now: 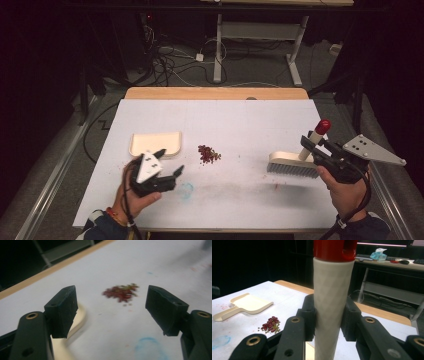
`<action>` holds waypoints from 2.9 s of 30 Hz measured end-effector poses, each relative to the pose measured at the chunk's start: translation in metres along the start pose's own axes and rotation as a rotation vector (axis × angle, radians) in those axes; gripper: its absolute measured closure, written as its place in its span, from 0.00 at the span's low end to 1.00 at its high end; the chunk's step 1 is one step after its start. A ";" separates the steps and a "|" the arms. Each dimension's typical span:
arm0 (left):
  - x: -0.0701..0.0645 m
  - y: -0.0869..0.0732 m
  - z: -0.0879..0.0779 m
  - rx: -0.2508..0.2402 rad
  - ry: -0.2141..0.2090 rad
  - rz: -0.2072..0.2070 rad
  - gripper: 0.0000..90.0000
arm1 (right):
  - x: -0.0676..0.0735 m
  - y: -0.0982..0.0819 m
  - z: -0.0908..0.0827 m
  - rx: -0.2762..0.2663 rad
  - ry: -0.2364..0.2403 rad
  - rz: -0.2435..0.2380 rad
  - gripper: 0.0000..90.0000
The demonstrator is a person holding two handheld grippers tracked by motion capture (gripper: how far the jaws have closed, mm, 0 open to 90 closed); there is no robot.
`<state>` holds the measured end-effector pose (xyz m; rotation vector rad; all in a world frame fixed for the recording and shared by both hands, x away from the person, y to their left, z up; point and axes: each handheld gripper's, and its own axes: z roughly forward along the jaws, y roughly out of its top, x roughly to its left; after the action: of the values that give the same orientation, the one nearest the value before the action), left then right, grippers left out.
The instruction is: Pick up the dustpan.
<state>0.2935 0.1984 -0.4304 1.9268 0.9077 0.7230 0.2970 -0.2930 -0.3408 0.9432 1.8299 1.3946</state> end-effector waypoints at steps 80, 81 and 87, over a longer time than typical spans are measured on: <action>0.010 -0.016 0.013 0.542 -0.229 0.033 0.71 | 0.016 -0.015 0.026 0.042 0.017 0.004 0.77; 0.010 -0.016 0.013 0.542 -0.229 0.033 0.71 | 0.016 -0.015 0.026 0.042 0.017 0.004 0.77; 0.008 -0.017 0.016 0.550 -0.233 0.039 0.71 | 0.012 -0.016 0.029 0.044 0.022 0.018 0.77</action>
<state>0.3048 0.2044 -0.4517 2.4518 0.9918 0.2686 0.3120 -0.2708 -0.3643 0.9721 1.8792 1.3856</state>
